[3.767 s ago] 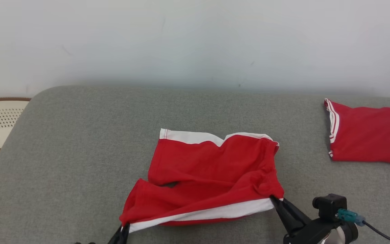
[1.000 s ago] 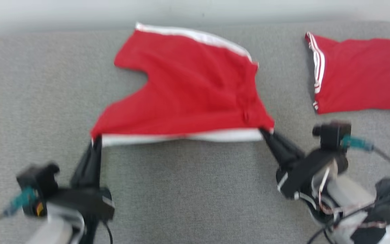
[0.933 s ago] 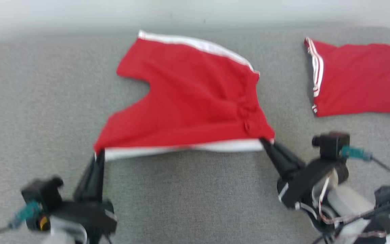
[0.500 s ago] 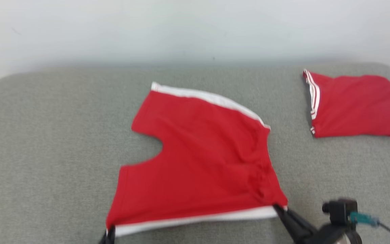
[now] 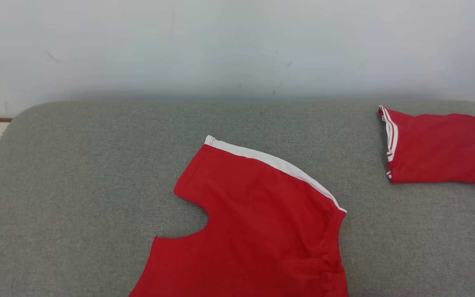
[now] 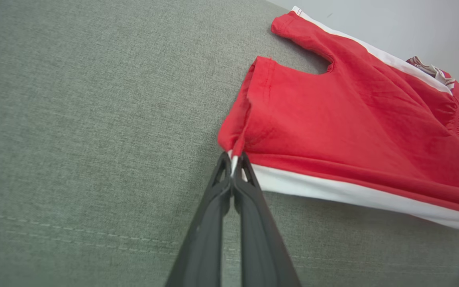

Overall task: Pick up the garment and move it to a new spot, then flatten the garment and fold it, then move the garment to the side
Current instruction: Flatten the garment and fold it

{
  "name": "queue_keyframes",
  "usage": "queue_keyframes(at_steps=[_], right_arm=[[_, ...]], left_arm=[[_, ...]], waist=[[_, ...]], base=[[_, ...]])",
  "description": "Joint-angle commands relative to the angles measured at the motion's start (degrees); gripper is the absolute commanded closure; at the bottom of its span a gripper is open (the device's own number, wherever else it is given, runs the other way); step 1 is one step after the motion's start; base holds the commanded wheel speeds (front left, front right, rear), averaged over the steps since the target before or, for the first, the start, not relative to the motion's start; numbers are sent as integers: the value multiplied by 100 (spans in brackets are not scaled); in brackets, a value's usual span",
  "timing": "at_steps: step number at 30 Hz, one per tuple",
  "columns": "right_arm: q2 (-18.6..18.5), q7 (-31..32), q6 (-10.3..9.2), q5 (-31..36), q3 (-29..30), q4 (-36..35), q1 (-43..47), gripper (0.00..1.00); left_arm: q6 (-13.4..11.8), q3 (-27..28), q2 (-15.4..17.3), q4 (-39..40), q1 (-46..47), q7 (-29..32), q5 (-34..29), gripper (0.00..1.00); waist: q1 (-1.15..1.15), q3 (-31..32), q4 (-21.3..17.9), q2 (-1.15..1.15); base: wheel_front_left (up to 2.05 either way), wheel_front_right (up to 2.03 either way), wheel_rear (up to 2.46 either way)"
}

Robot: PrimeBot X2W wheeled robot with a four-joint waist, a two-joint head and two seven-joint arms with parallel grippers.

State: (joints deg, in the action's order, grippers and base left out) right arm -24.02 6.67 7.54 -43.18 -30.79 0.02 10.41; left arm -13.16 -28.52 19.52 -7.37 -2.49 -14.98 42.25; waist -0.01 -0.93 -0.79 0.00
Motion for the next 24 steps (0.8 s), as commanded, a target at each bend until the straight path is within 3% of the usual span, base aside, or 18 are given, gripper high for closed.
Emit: queue_keyframes(at_steps=[1, 11, 16, 24], right_arm=[[12, 39, -6, 75, 129, -69, 103, 100], [469, -16, -6, 234, 470, -754, -99, 100], [617, 19, -6, 82, 562, -784, -496, 100], [1100, 57, -6, -270, 739, -375, -1619, 100]], left_arm=[[11, 96, 74, -48, -82, -26, -70, 100], [199, 386, 316, 530, 613, 61, -432, 100], [341, 359, 620, 857, 1408, 593, -562, 100], [725, 326, 1088, 572, 2806, 1687, -544, 100]], waist=[[1, -4, 5, 0], [1, -151, -199, 0], [1, -369, -420, 0], [1, -964, -1035, 0]], base=[[0, 0, 0], [0, 0, 0], [0, 0, 0], [0, 0, 0]])
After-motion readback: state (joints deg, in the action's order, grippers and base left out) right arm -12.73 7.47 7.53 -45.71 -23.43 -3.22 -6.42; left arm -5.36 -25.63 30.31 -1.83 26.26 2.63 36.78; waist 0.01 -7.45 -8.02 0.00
